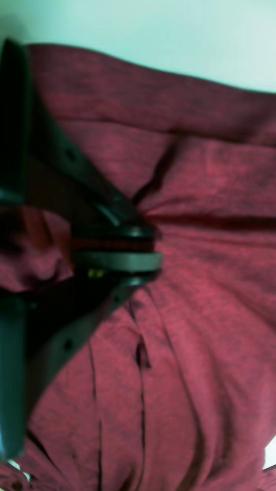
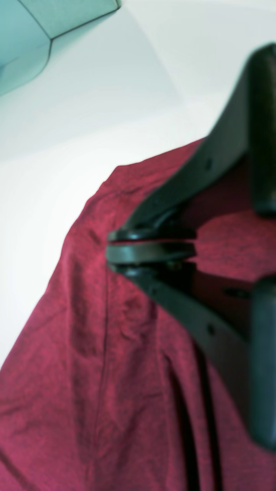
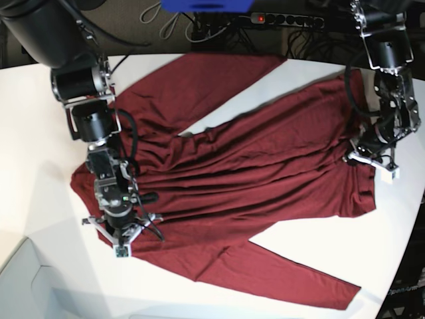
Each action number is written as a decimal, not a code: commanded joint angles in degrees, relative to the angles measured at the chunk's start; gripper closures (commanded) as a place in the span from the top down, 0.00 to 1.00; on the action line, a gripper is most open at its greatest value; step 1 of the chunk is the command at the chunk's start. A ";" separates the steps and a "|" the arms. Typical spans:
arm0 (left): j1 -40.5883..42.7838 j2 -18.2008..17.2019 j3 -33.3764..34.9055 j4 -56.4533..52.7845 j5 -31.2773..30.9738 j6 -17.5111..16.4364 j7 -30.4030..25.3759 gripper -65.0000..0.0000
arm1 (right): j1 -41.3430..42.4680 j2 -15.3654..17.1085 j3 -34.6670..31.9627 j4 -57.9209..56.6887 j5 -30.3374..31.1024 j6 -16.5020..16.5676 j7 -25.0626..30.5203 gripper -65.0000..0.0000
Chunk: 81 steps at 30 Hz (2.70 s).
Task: Layout the t-shirt on the table in an organized manner, then fold the t-shirt properly
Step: 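Lower the shirt with both grippers and smooth the hem flat, then regrasp the shirt edges with both grippers and pull them apart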
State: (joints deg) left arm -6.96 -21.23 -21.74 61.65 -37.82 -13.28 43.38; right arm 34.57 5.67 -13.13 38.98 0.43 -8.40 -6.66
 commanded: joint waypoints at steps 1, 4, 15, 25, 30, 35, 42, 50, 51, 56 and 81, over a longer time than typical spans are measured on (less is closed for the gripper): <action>0.50 -1.05 -0.20 0.64 0.33 0.49 0.54 0.08 | 2.14 0.17 0.16 0.97 -0.38 -0.52 1.60 0.00; 2.35 -1.05 -0.20 0.64 0.07 0.49 0.54 0.08 | 2.05 0.09 0.16 0.97 -0.38 -0.52 1.60 0.00; 7.80 2.11 -0.20 16.37 -0.20 0.14 5.11 0.08 | 2.05 0.00 0.16 0.97 -0.38 -0.52 1.51 0.00; 7.53 3.34 -5.12 26.40 -0.20 0.22 9.94 0.08 | 2.05 -0.53 0.16 0.97 -0.38 -0.52 1.51 0.00; 2.87 3.34 -11.19 17.43 0.50 0.31 6.95 0.08 | 2.05 -2.02 0.07 0.97 -0.38 -0.43 1.51 0.00; -4.25 2.82 -11.10 3.10 0.50 0.22 4.76 0.08 | 2.40 -4.84 0.07 -1.84 -0.38 -0.43 1.51 0.00; -7.06 2.73 -6.09 -4.99 0.68 0.49 2.56 0.08 | 4.69 -6.16 0.07 -11.51 -0.38 -0.43 3.45 0.00; -6.71 1.23 -0.29 -9.30 9.56 0.14 -4.21 0.08 | 5.57 -2.64 0.07 -13.53 -0.47 -0.52 6.17 0.00; -6.53 1.15 -0.29 -9.21 9.82 0.05 -4.21 0.08 | 5.48 -2.11 0.07 -13.53 -0.47 -0.52 6.17 0.00; -3.72 0.18 -0.29 -5.34 9.65 -0.04 -1.48 0.08 | 4.51 0.09 0.42 -13.44 -0.47 -0.52 6.17 0.00; 6.74 2.11 0.33 12.68 5.16 -0.04 17.15 0.08 | 1.70 2.11 0.16 -13.36 -0.38 -0.52 6.17 0.00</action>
State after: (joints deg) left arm -0.62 -18.55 -21.47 74.28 -34.02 -13.76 57.82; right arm 35.09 7.57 -13.02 25.32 0.01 -8.47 1.13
